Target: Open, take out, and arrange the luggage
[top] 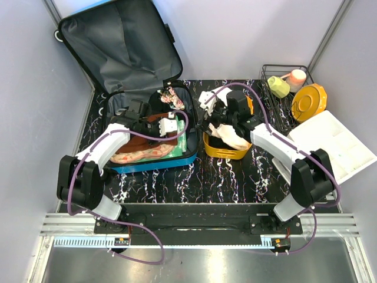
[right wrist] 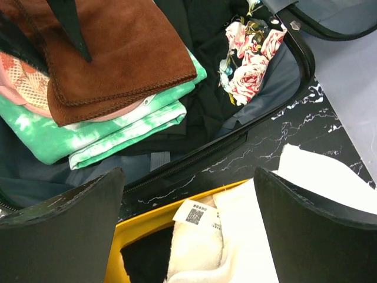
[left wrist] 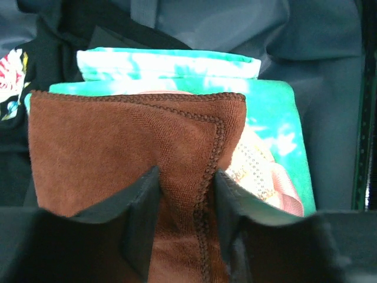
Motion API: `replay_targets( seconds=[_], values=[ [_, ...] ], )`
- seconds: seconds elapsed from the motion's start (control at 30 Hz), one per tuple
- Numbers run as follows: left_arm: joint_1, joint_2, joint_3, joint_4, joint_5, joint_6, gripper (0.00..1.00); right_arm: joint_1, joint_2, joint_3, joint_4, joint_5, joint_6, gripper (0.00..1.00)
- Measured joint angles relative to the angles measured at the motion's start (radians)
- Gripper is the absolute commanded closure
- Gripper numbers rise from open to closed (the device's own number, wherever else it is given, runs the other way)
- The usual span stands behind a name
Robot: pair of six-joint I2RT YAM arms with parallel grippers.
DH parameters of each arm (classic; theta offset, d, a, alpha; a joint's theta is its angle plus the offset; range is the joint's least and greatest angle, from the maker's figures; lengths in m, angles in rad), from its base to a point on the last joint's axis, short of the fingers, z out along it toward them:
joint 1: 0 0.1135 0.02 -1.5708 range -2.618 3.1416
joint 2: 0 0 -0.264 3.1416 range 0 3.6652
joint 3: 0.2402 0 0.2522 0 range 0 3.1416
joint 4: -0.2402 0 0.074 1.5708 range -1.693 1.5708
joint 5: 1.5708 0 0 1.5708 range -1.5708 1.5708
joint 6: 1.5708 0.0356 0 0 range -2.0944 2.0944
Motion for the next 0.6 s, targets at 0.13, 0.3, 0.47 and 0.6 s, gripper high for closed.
replay_targets(
  seconds=[0.13,0.3,0.47,0.6],
  values=[
    [0.036,0.0,0.053,-0.035,0.045,-0.035,0.92,0.0,0.037,0.005,0.038,-0.025,-0.02,0.0],
    [0.087,0.0,0.101,-0.093,0.102,-0.065,1.0,0.0,0.094,0.02,0.105,-0.068,-0.054,0.0],
    [0.139,0.0,0.158,-0.152,0.172,-0.105,1.0,0.0,0.116,-0.003,0.246,-0.19,-0.119,0.0],
    [0.177,0.002,0.2,-0.191,0.219,-0.122,1.0,0.008,0.14,-0.012,0.337,-0.303,-0.195,0.0]
  ],
)
